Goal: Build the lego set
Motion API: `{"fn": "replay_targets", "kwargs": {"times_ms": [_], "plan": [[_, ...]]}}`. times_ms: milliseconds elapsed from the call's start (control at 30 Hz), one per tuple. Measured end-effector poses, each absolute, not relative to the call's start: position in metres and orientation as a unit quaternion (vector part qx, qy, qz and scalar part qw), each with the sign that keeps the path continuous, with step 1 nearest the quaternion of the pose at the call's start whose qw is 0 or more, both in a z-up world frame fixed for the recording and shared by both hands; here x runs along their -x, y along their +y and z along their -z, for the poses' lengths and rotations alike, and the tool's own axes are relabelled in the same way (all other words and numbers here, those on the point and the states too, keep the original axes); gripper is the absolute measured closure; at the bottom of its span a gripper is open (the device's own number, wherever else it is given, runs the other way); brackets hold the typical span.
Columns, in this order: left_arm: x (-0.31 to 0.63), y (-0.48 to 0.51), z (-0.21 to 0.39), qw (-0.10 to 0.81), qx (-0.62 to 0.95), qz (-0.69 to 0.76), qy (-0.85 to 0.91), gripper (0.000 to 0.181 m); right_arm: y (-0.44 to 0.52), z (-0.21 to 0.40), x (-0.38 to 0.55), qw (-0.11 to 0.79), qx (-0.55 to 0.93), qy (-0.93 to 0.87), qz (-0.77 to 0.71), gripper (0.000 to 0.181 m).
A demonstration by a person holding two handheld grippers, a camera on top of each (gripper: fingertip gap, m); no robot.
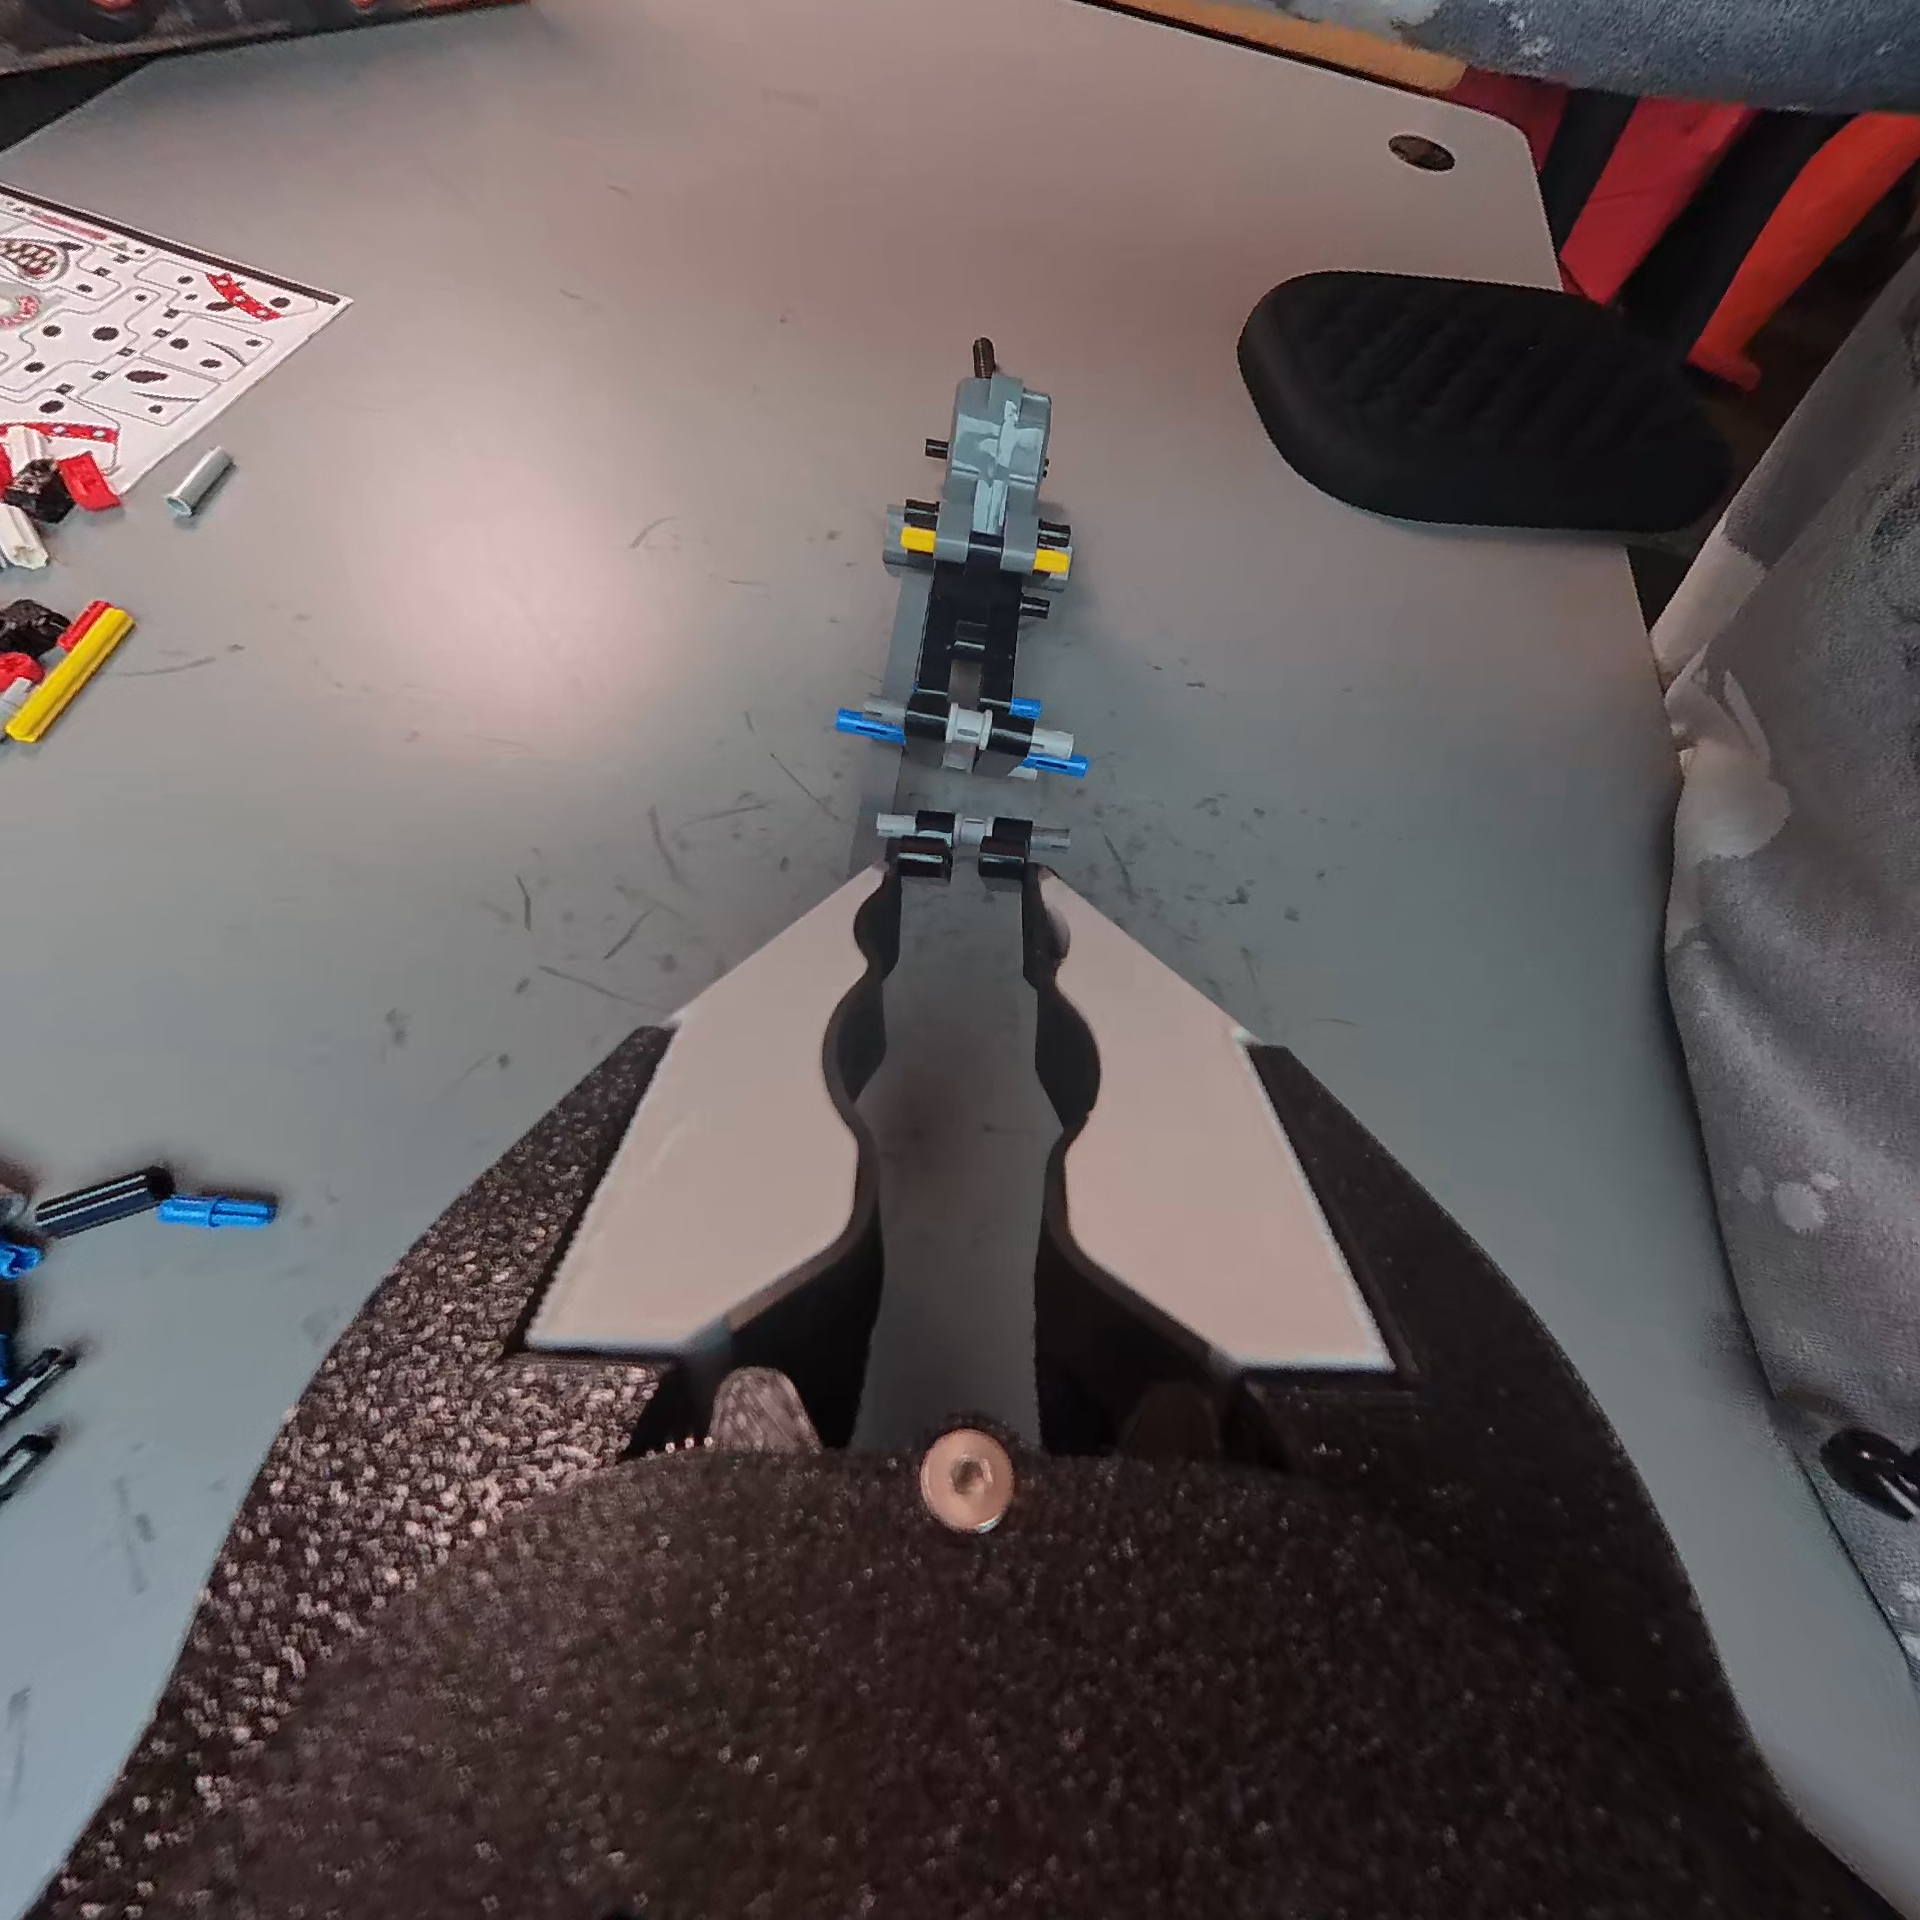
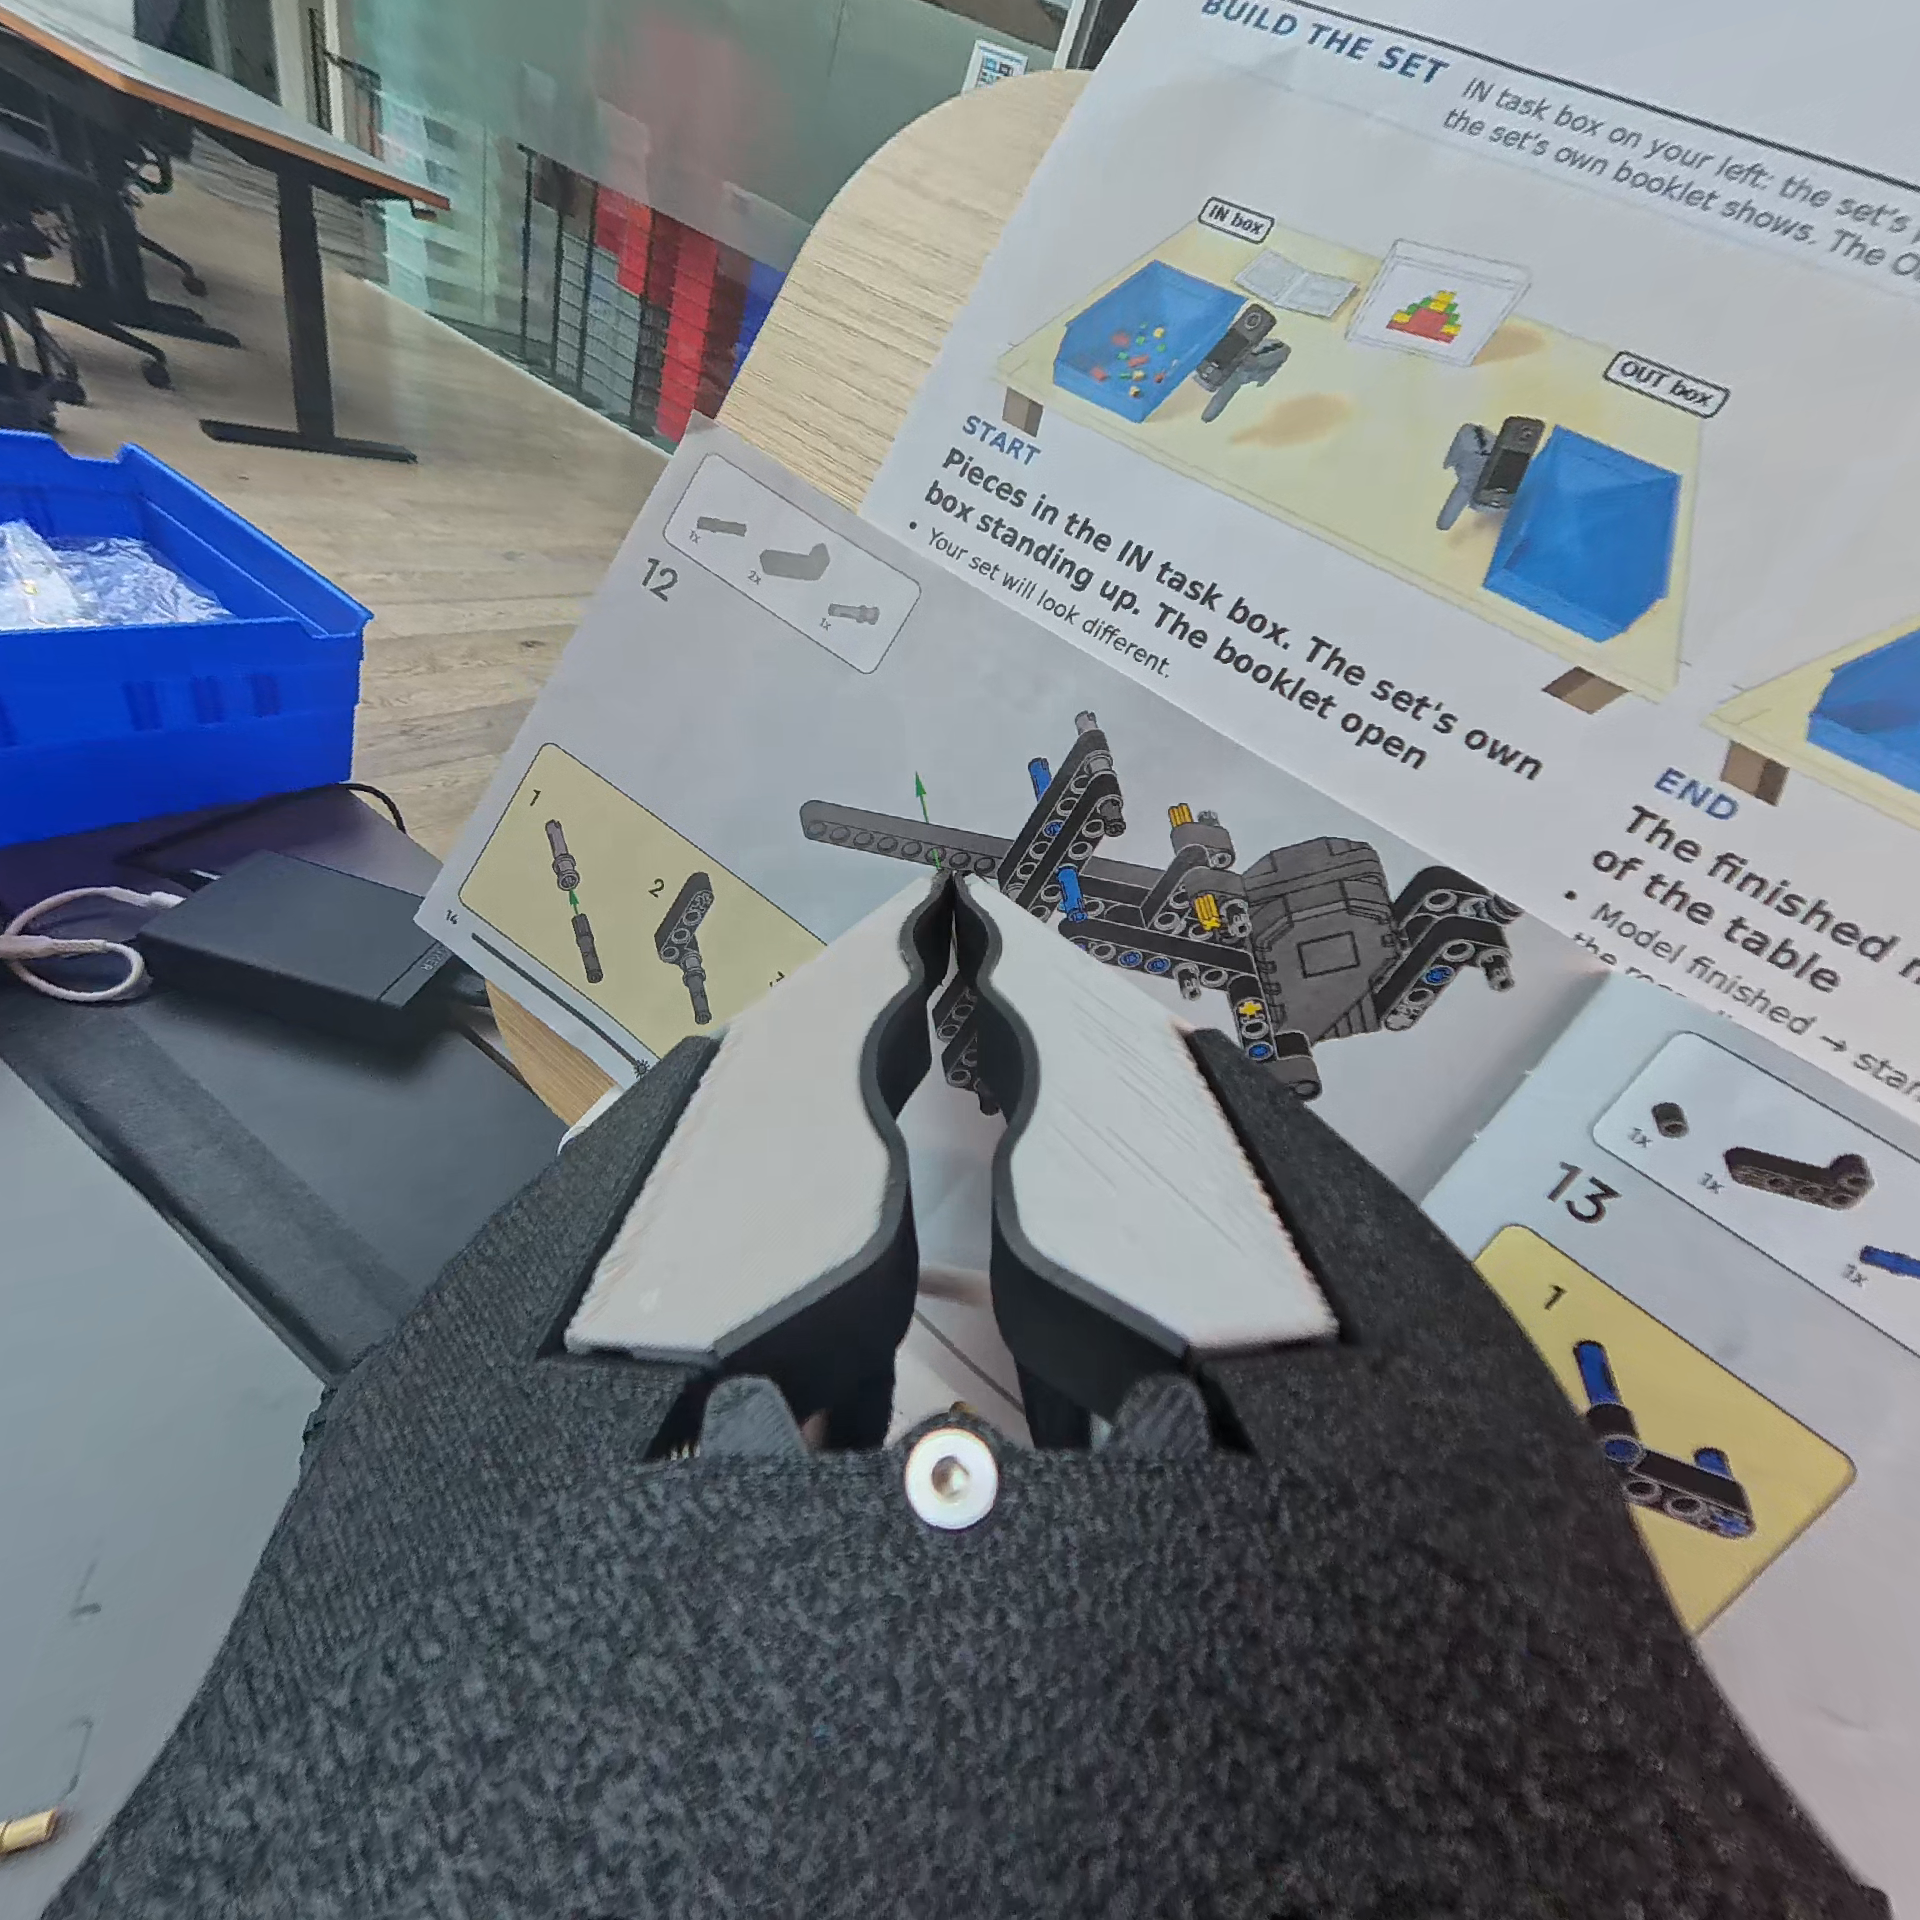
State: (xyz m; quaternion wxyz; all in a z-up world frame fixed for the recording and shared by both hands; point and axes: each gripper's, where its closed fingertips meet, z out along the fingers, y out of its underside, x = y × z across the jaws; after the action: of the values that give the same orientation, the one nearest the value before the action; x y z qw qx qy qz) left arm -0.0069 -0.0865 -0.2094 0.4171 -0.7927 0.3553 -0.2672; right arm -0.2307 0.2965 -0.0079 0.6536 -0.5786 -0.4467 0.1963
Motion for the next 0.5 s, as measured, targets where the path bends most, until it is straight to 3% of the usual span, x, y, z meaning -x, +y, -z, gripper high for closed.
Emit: {"fn": "replay_targets", "kwargs": {"times_ms": [367, 500], "plan": [[0.007, -0.087, 0.211, 0.415, 0.794, 0.265, 0.358, 0.156, 0.293, 0.009, 0.235, 0.653, 0.572, -0.458, -0.192, 0.181], [0.008, -0.087, 0.210, 0.416, 0.793, 0.263, 0.358, 0.156, 0.261, -0.004, 0.224, 0.649, 0.542, -0.467, -0.260, 0.180]]}}
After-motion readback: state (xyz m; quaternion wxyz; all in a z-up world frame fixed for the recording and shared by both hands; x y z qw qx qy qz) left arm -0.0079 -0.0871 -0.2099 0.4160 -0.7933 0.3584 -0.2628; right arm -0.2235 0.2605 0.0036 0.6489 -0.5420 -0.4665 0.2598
